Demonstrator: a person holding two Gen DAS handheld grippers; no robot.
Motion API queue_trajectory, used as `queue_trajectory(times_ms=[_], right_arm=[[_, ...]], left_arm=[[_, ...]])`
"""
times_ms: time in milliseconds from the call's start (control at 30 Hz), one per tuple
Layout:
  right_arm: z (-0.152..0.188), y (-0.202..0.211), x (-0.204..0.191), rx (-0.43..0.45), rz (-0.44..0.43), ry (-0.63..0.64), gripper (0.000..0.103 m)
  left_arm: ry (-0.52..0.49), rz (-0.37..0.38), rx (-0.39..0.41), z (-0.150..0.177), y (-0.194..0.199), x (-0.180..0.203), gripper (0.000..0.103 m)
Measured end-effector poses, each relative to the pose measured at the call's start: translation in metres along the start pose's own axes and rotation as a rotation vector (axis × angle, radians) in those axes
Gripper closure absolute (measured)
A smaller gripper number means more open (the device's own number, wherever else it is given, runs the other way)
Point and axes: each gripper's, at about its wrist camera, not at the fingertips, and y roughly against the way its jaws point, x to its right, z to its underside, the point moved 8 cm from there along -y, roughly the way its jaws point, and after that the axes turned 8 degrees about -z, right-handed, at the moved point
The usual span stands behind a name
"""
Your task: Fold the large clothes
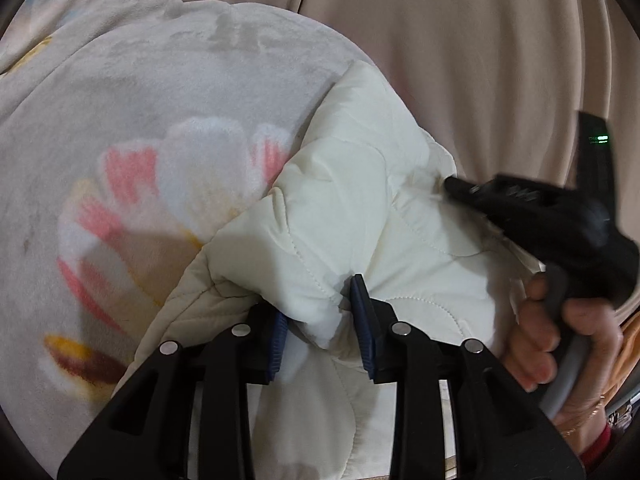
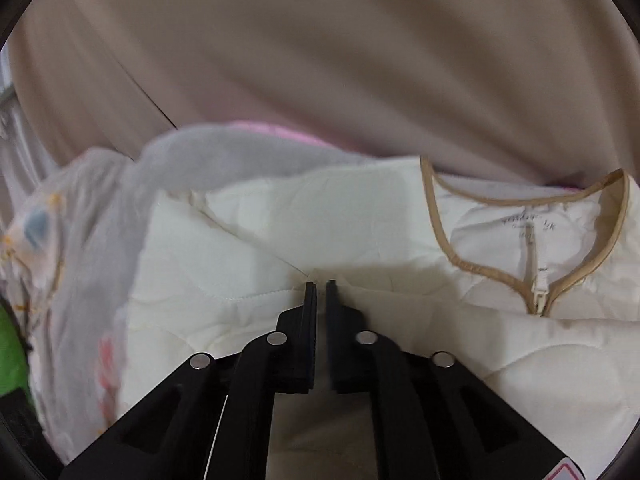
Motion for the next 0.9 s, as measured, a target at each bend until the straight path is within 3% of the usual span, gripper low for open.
queue_trajectory(times_ms=[100, 167, 200, 300, 433, 500, 567, 600, 633, 767, 800, 833, 867, 900], right_arm=[[-0.001, 0.011, -0.016, 0.009, -0.082, 0.015, 0.092], [0.006, 0.006, -0.021, -0.024, -0.071, 0.058, 0.092], [0.014, 0.003, -0.017, -0.052, -0.037, 0.084, 0.097], [0.030, 0.021, 0.021, -0.057, 0.024, 0.080, 0.102], [0.038, 0.111, 0.105, 0.068, 0.100, -0.055, 0.101], [0.046, 0.163, 0.150, 0.141, 0.154, -0.142, 0.092], [0.057, 0.215, 0.189, 0.220, 0.224, -0.217, 0.073], [0.063, 0.234, 0.201, 0.249, 0.240, -0.244, 0.054], [0.069, 0.251, 0.211, 0.275, 0.243, -0.274, 0.044], [0.085, 0.254, 0.223, 0.243, 0.193, -0.323, 0.042], [0.088, 0.248, 0.223, 0.224, 0.180, -0.325, 0.045], [0.090, 0.237, 0.219, 0.193, 0.171, -0.320, 0.064], [0.089, 0.230, 0.215, 0.172, 0.171, -0.307, 0.076], [0.085, 0.227, 0.207, 0.171, 0.196, -0.287, 0.097]], left_arm=[[0.002, 0.003, -0.001, 0.000, 0.001, -0.001, 0.073], [0.011, 0.016, -0.003, -0.001, 0.000, -0.003, 0.073], [0.016, 0.024, -0.005, -0.002, 0.000, -0.004, 0.073], [0.022, 0.036, -0.009, -0.002, -0.001, -0.007, 0.073], [0.017, 0.030, -0.008, -0.003, -0.001, -0.011, 0.073], [0.014, 0.026, -0.008, -0.004, -0.001, -0.012, 0.072], [0.010, 0.021, -0.006, -0.003, 0.000, -0.010, 0.072], [0.008, 0.019, -0.006, -0.004, 0.000, -0.010, 0.072], [0.007, 0.018, -0.005, -0.004, 0.002, -0.009, 0.072], [0.010, 0.023, -0.004, -0.003, 0.000, -0.009, 0.072], [0.012, 0.026, -0.004, -0.002, 0.000, -0.009, 0.072], [0.015, 0.029, -0.004, -0.002, -0.001, -0.010, 0.072], [0.018, 0.027, -0.004, -0.001, -0.001, -0.011, 0.072], [0.020, 0.030, -0.004, -0.001, -0.001, -0.012, 0.072]])
